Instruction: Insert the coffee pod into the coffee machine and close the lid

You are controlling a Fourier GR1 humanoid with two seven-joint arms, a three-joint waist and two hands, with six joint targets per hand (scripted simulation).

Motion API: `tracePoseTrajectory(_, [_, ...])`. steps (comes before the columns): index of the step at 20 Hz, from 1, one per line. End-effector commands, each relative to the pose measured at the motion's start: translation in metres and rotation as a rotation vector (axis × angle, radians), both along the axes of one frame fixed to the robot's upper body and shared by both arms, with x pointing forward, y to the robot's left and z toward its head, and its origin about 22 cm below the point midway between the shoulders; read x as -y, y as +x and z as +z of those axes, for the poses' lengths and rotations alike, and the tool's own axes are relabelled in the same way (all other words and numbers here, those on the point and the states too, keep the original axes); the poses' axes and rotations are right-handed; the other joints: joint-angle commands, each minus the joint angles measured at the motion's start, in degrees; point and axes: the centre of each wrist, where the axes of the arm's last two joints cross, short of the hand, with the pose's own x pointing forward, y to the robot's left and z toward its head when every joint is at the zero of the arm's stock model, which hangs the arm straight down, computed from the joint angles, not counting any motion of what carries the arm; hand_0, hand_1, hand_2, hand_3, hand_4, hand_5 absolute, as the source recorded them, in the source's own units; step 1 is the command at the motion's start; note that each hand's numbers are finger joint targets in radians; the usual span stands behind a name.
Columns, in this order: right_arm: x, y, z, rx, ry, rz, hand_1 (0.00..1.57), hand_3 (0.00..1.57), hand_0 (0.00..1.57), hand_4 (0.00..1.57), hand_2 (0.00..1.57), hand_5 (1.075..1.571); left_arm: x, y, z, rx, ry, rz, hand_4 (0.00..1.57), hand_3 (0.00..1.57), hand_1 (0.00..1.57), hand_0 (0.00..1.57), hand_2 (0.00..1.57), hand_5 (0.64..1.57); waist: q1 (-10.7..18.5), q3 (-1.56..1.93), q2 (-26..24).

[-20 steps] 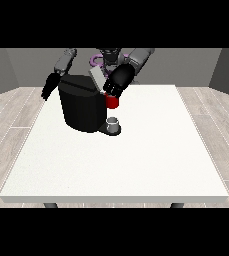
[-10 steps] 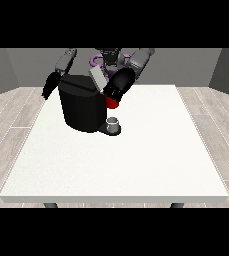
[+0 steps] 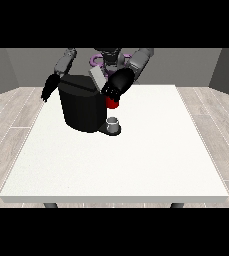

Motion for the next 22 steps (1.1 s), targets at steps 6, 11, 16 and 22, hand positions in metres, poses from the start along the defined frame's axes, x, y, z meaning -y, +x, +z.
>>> tracePoseTrajectory(6, [0.008,-0.004,0.011,-0.009,-0.038,-0.006,0.00,0.00,0.00,0.22,0.00,1.571,-0.038,-0.004,-0.009,0.061,0.072,0.025,0.00,0.74,1.04,1.04,1.05,1.571,-1.2,-0.09,0.1])
tracePoseTrajectory(11, [-0.002,-0.001,0.012,0.051,-0.039,-0.005,0.00,0.00,0.00,0.16,0.00,1.571,-0.029,-0.005,0.003,0.148,0.107,0.044,0.00,0.60,0.51,0.51,0.78,1.571,-1.1,-0.07,3.5])
tracePoseTrajectory(16, [-0.017,0.002,0.018,0.013,-0.044,0.006,0.00,0.00,0.00,0.21,0.00,1.571,-0.027,-0.003,0.011,0.115,0.106,0.060,0.00,0.46,0.00,0.00,0.59,1.571,-0.9,-0.07,2.8])
tracePoseTrajectory(22, [-0.019,-0.004,-0.006,-0.001,-0.018,-0.010,0.00,0.00,0.00,0.00,0.00,1.571,-0.025,-0.003,0.010,0.107,0.100,0.050,0.00,0.33,0.00,0.00,0.43,1.571,0.0,-0.05,1.7])
